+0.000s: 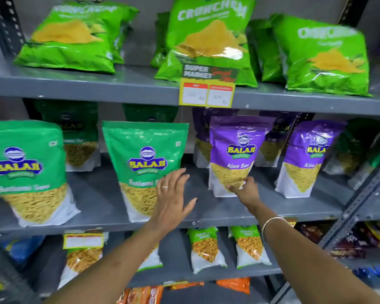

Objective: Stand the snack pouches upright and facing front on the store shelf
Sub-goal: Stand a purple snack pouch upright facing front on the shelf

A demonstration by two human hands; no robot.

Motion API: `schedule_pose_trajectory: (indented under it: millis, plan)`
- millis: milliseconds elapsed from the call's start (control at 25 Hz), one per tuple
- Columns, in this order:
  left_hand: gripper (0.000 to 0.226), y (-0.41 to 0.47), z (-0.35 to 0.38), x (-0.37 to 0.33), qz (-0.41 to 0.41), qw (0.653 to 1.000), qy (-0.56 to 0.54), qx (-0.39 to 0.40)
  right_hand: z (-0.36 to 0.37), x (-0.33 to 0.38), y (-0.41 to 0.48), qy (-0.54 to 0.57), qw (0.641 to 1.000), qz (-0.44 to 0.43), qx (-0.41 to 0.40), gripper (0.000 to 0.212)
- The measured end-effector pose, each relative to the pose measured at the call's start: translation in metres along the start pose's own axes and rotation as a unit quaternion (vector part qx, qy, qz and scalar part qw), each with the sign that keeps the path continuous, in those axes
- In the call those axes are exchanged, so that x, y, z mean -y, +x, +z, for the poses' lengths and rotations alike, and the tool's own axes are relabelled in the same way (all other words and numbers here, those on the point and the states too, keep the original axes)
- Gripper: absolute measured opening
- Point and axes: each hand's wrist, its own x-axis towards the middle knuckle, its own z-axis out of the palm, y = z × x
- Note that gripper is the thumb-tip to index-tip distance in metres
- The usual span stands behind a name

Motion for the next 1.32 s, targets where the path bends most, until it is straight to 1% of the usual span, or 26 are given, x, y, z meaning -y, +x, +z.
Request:
schedule_pose_trajectory:
  millis: [40, 80, 120, 200, 240, 320, 360, 440, 520, 600, 720, 760, 800, 880, 920, 1040, 1160, 1200, 1320]
  plan:
    - [0.062, 0.013, 0.017, -0.012, -0.008, 0.999, -0.015, 0.027, -0.013, -0.008, 0.014, -0.014, 1.000, -0.011, -0.001, 0.082]
    - [0.066, 0.027, 0.036, -0.022, -0.042, 0.996, -0.045, 0.057, -0.024, -0.014, 0.029, -0.016, 1.000, -0.018, 0.004, 0.085]
    - [0.071, 0.042, 0.053, -0.035, -0.099, 0.987, -0.092, 0.091, -0.036, -0.020, 0.046, -0.002, 1.000, -0.020, 0.016, 0.086]
    - [0.085, 0.071, 0.087, -0.048, -0.238, 0.943, -0.181, 0.147, -0.048, -0.029, 0.077, 0.047, 0.996, -0.029, 0.076, 0.088]
    - [0.093, 0.081, 0.100, -0.050, -0.305, 0.913, -0.216, 0.165, -0.052, -0.031, 0.089, 0.062, 0.991, -0.042, 0.113, 0.091]
    - [0.108, 0.091, 0.121, -0.050, -0.391, 0.860, -0.277, 0.175, -0.051, -0.037, 0.110, 0.079, 0.979, -0.051, 0.179, 0.095]
    - [0.111, 0.090, 0.134, -0.045, -0.418, 0.840, -0.297, 0.177, -0.051, -0.036, 0.111, 0.081, 0.974, -0.055, 0.205, 0.084]
    - [0.110, 0.085, 0.150, -0.041, -0.453, 0.812, -0.333, 0.158, -0.056, -0.032, 0.107, 0.103, 0.952, -0.064, 0.279, 0.047]
    - [0.099, 0.087, 0.142, -0.055, -0.477, 0.799, -0.347, 0.120, -0.058, -0.030, 0.106, 0.107, 0.940, -0.080, 0.313, 0.032]
    - [0.080, 0.088, 0.131, -0.068, -0.474, 0.796, -0.358, 0.112, -0.060, -0.034, 0.105, 0.140, 0.932, -0.081, 0.324, 0.025]
    - [0.066, 0.082, 0.118, -0.081, -0.466, 0.799, -0.359, 0.127, -0.066, -0.044, 0.095, 0.137, 0.927, -0.089, 0.337, 0.025]
    - [0.064, 0.079, 0.113, -0.083, -0.464, 0.799, -0.357, 0.135, -0.067, -0.046, 0.088, 0.139, 0.924, -0.096, 0.344, 0.029]
    - [0.068, 0.073, 0.111, -0.082, -0.466, 0.802, -0.347, 0.139, -0.069, -0.046, 0.081, 0.138, 0.922, -0.099, 0.349, 0.032]
    - [0.084, 0.063, 0.104, -0.085, -0.476, 0.805, -0.325, 0.141, -0.075, -0.044, 0.065, 0.130, 0.928, -0.090, 0.336, 0.031]
    - [0.086, 0.058, 0.101, -0.087, -0.475, 0.807, -0.321, 0.142, -0.077, -0.044, 0.058, 0.125, 0.934, -0.082, 0.323, 0.029]
    - [0.071, 0.051, 0.094, -0.097, -0.476, 0.818, -0.292, 0.139, -0.081, -0.047, 0.044, 0.120, 0.942, -0.064, 0.308, 0.025]
    - [0.066, 0.047, 0.089, -0.101, -0.471, 0.828, -0.269, 0.143, -0.084, -0.047, 0.034, 0.119, 0.946, -0.037, 0.301, 0.047]
    - [0.066, 0.046, 0.088, -0.102, -0.466, 0.831, -0.268, 0.145, -0.085, -0.047, 0.031, 0.123, 0.945, -0.030, 0.303, 0.050]
    - [0.065, 0.042, 0.085, -0.102, -0.458, 0.833, -0.275, 0.143, -0.086, -0.045, 0.025, 0.125, 0.943, -0.018, 0.310, 0.044]
